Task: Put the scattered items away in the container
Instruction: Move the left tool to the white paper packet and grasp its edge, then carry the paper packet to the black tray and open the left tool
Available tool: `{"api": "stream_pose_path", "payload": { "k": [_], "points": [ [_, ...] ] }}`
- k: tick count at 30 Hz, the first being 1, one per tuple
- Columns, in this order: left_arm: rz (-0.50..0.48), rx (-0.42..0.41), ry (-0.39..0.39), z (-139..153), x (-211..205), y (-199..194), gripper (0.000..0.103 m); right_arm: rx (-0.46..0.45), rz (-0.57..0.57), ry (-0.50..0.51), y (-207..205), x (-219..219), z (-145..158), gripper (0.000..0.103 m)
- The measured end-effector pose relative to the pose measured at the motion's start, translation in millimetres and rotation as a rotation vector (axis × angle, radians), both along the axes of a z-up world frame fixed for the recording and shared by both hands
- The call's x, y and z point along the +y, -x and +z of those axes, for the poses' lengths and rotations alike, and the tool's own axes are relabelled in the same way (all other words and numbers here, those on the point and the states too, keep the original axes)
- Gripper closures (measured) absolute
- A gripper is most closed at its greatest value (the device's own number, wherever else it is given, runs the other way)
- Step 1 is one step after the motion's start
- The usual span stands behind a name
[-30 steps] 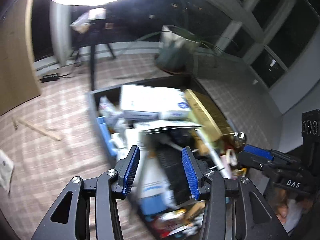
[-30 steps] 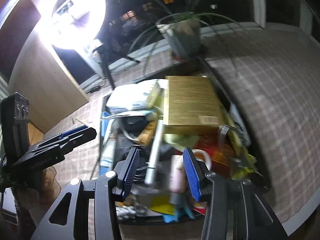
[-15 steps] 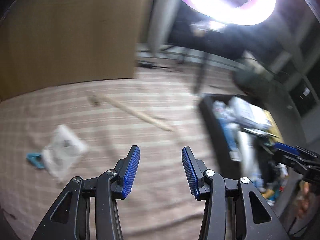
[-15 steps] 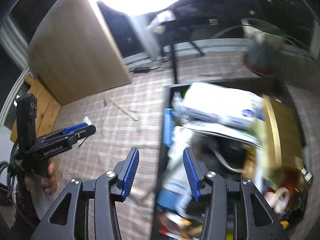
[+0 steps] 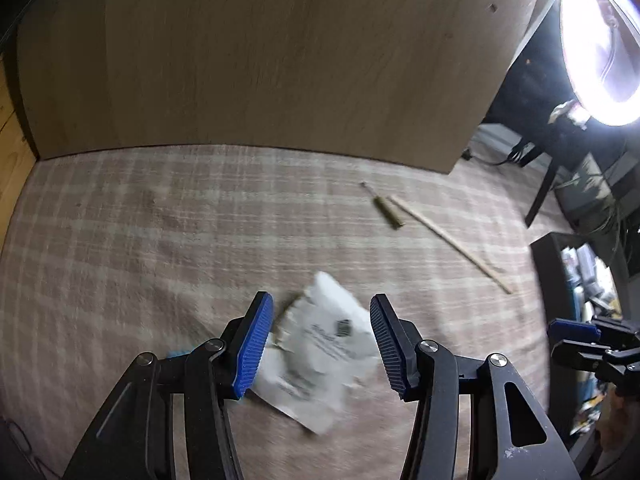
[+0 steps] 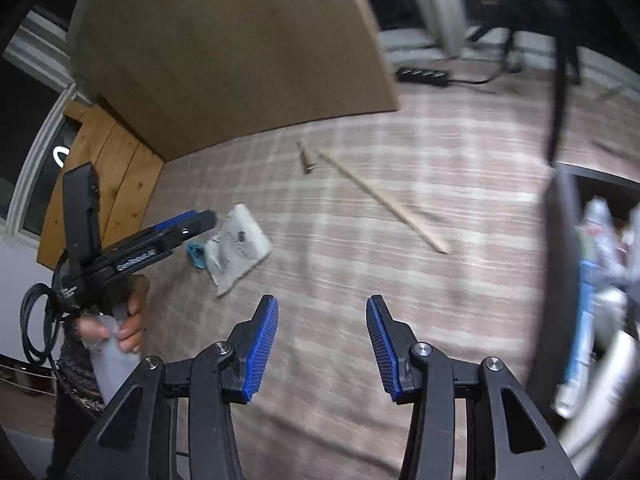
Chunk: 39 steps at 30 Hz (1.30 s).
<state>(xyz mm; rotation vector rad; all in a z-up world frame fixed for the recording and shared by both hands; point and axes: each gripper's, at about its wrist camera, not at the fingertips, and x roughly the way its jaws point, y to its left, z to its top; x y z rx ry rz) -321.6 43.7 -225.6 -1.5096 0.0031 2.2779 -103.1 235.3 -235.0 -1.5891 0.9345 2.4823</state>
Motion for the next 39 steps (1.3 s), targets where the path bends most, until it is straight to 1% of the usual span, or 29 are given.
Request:
{"api": "stream_pose_path", "payload": {
  "k": [3,7,12,14,16,17,20,22,23,24,25,26,28,29,31,33,36,39],
  "points": [
    [-0.025,-0.015,0.022,-13,-7,8,0.048,-0.008,0.004,0.028,22,-11,-13,0.061],
    [-0.045,-0.040,0.027,-23,-7,6,0.048,-0.030,0.000,0.128,47,-22,-37,0.061],
    [-0.107,-0.057,0.015,-32,3,-12,0.049,-0.058,0.000,0.186,69,-35,-58,0.062],
    [-0.117,-0.068,-0.010,-36,7,-21,0.054,-0.068,-0.007,0.207,75,-38,-65,0.065],
    [-0.121,-0.068,-0.031,-36,8,-30,0.055,-0.074,-0.014,0.219,78,-39,-70,0.066],
    [-0.120,-0.069,-0.045,-36,8,-35,0.060,-0.079,-0.017,0.223,79,-41,-73,0.066],
    [-0.124,-0.085,-0.092,-37,11,-49,0.067,-0.091,-0.012,0.221,82,-45,-77,0.066],
    [-0.118,-0.073,-0.108,-38,14,-58,0.072,-0.081,-0.007,0.217,80,-46,-78,0.066],
    [-0.112,-0.078,-0.122,-39,15,-62,0.077,-0.079,-0.006,0.213,81,-47,-78,0.067],
    [-0.103,-0.081,-0.132,-40,15,-65,0.080,-0.081,-0.005,0.208,82,-47,-79,0.069],
    [-0.086,-0.076,-0.136,-40,16,-68,0.081,-0.082,-0.003,0.197,82,-48,-80,0.073],
    [-0.069,-0.076,-0.143,-39,17,-72,0.083,-0.086,0.000,0.178,81,-49,-80,0.081],
    [-0.047,-0.071,-0.165,-36,16,-77,0.090,-0.094,0.000,0.153,78,-50,-81,0.090],
    [-0.040,-0.073,-0.184,-33,15,-80,0.095,-0.088,-0.006,0.161,74,-48,-81,0.094],
    [-0.040,-0.069,-0.200,-28,17,-87,0.095,-0.078,-0.019,0.193,65,-45,-81,0.099],
    [-0.052,-0.065,-0.206,-23,22,-92,0.095,-0.059,-0.021,0.194,56,-43,-77,0.101],
    [-0.068,-0.058,-0.212,-15,35,-104,0.095,-0.033,-0.032,0.187,41,-38,-66,0.101],
    [-0.104,-0.031,-0.232,4,53,-118,0.095,0.002,-0.052,0.170,18,-32,-45,0.101]
  ]
}}
